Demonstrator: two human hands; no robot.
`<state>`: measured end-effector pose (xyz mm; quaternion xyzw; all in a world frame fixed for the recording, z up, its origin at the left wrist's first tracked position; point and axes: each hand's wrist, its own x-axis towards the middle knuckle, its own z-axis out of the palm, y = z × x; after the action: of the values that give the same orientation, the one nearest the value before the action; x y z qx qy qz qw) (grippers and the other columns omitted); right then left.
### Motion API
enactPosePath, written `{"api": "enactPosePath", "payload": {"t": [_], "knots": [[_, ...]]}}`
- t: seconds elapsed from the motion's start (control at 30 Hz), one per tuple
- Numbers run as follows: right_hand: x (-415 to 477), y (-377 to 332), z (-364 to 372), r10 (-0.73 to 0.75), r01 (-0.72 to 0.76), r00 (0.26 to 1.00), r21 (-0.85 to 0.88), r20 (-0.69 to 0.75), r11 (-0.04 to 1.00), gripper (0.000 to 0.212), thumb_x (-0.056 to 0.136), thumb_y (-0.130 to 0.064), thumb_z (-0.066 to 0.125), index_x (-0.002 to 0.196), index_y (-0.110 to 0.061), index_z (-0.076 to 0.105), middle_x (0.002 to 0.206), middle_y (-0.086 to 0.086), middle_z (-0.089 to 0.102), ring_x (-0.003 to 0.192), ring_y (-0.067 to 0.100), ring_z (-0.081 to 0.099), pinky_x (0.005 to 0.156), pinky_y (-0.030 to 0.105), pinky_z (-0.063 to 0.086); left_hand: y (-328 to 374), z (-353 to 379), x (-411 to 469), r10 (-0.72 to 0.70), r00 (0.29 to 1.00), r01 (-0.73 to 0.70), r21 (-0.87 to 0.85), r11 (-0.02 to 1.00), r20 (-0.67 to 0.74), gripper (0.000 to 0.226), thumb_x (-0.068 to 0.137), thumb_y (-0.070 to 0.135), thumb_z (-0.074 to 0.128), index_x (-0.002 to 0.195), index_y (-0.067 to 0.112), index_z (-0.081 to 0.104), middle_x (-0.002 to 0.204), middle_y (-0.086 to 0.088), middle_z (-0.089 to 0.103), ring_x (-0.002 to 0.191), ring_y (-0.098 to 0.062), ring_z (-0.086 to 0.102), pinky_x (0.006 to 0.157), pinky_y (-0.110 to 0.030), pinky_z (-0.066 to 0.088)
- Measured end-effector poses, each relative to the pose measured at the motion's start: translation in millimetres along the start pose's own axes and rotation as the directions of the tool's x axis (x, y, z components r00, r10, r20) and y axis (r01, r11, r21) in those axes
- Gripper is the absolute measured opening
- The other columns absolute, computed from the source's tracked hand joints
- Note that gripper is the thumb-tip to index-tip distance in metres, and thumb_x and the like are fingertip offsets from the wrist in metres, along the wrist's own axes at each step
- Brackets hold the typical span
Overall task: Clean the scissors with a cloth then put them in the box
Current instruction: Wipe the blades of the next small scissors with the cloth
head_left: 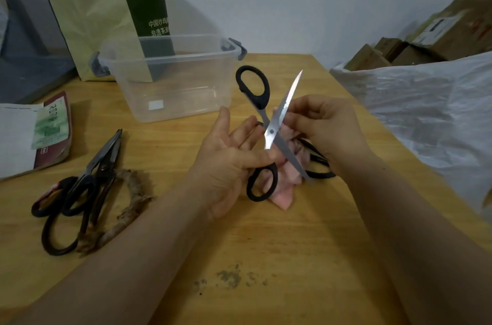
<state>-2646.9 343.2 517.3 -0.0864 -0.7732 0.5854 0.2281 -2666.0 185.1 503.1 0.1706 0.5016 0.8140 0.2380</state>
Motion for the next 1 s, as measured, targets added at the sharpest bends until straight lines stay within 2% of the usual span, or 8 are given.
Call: {"api": "enactPosePath", "payload": {"t": [0.1,0.23,0.4,0.6,0.73,0.8,0.87,1.0], "knots": [[-0.7,0.9,5.7,-0.013,0.012,1.000,0.063,0.019,0.998,0.008,0.084,0.002,0.065,0.089,0.000,0.070,0.088,0.017,0.072,0.081,0.029,0.070,0.071,0.035,0.059,-3.6,-1.7,1.2,0.024,0.997,-0.022,-0.028,0.999,0.075,0.122,0.057,-0.017,0.063,0.150,0.029,0.000,0.122,0.006,0.061,0.113,-0.014,0.061,0.088,-0.032,0.053],[-0.5,2.7,8.7,-0.014,0.011,1.000,0.103,0.028,0.995,0.009,0.079,0.002,0.070,0.084,-0.006,0.069,0.082,0.008,0.072,0.070,0.009,0.069,0.062,0.018,0.053,-5.8,-4.8,0.0,0.015,0.994,-0.018,0.027,0.999,0.108,0.085,0.062,-0.021,0.066,0.135,0.009,0.036,0.102,-0.010,0.069,0.097,-0.022,0.066,0.079,-0.033,0.057],[0.5,2.3,11.4,0.010,-0.020,0.997,0.128,0.074,0.992,0.010,0.078,-0.001,0.072,0.077,-0.010,0.068,0.073,0.002,0.071,0.064,0.007,0.068,0.058,0.016,0.052,-3.0,-2.7,-3.5,0.002,0.995,-0.011,0.091,0.996,0.101,0.075,0.060,-0.016,0.071,0.127,-0.002,0.041,0.093,-0.010,0.071,0.088,-0.023,0.069,0.078,-0.037,0.058],[5.5,1.5,10.7,0.017,-0.017,1.000,-0.026,-0.010,1.000,0.017,0.080,0.001,0.071,0.070,-0.012,0.064,0.069,0.004,0.067,0.057,0.006,0.065,0.054,0.018,0.053,-2.4,0.9,-4.8,-0.035,0.997,0.026,0.120,0.992,0.067,0.058,0.069,-0.021,0.059,0.123,-0.006,0.044,0.087,-0.010,0.068,0.082,-0.017,0.068,0.069,-0.024,0.056],[12.8,8.5,-9.1,0.008,-0.031,0.994,-0.220,-0.106,0.975,0.015,0.081,-0.009,0.072,0.070,-0.018,0.067,0.083,0.003,0.071,0.084,0.020,0.068,0.074,0.034,0.057,6.1,-4.0,-3.3,-0.087,0.996,0.087,0.175,0.981,-0.007,0.045,0.069,-0.014,0.062,0.112,-0.005,0.057,0.106,-0.024,0.065,0.089,-0.024,0.068,0.069,-0.028,0.059],[13.9,7.2,-18.0,-0.023,-0.030,0.994,-0.478,-0.106,0.878,0.010,0.084,-0.010,0.069,0.082,-0.020,0.073,0.105,-0.002,0.069,0.106,0.016,0.060,0.088,0.031,0.049,11.0,-7.4,-3.4,-0.148,0.989,0.149,0.213,0.966,-0.022,0.029,0.075,-0.014,0.059,0.104,-0.008,0.062,0.100,-0.023,0.069,0.084,-0.024,0.069,0.071,-0.029,0.059],[11.8,1.1,-20.9,-0.138,0.077,0.989,-0.611,-0.053,0.788,0.028,0.085,0.001,0.061,0.095,-0.022,0.075,0.118,-0.008,0.062,0.115,0.010,0.051,0.098,0.026,0.042,14.0,-9.0,-4.4,-0.201,0.979,0.199,0.253,0.947,-0.016,0.020,0.075,-0.010,0.060,0.094,-0.008,0.067,0.092,-0.021,0.071,0.078,-0.024,0.070,0.070,-0.028,0.059],[-3.5,-23.5,-21.9,-0.074,0.147,0.975,-0.359,0.210,0.922,0.032,0.083,0.000,0.058,0.080,-0.028,0.073,0.096,-0.012,0.068,0.078,-0.008,0.061,0.063,0.005,0.046,20.1,-12.4,-3.9,-0.213,0.972,0.232,0.252,0.940,-0.099,0.019,0.069,-0.002,0.064,0.087,-0.009,0.068,0.082,-0.019,0.071,0.069,-0.018,0.070,0.062,-0.021,0.057]]}}
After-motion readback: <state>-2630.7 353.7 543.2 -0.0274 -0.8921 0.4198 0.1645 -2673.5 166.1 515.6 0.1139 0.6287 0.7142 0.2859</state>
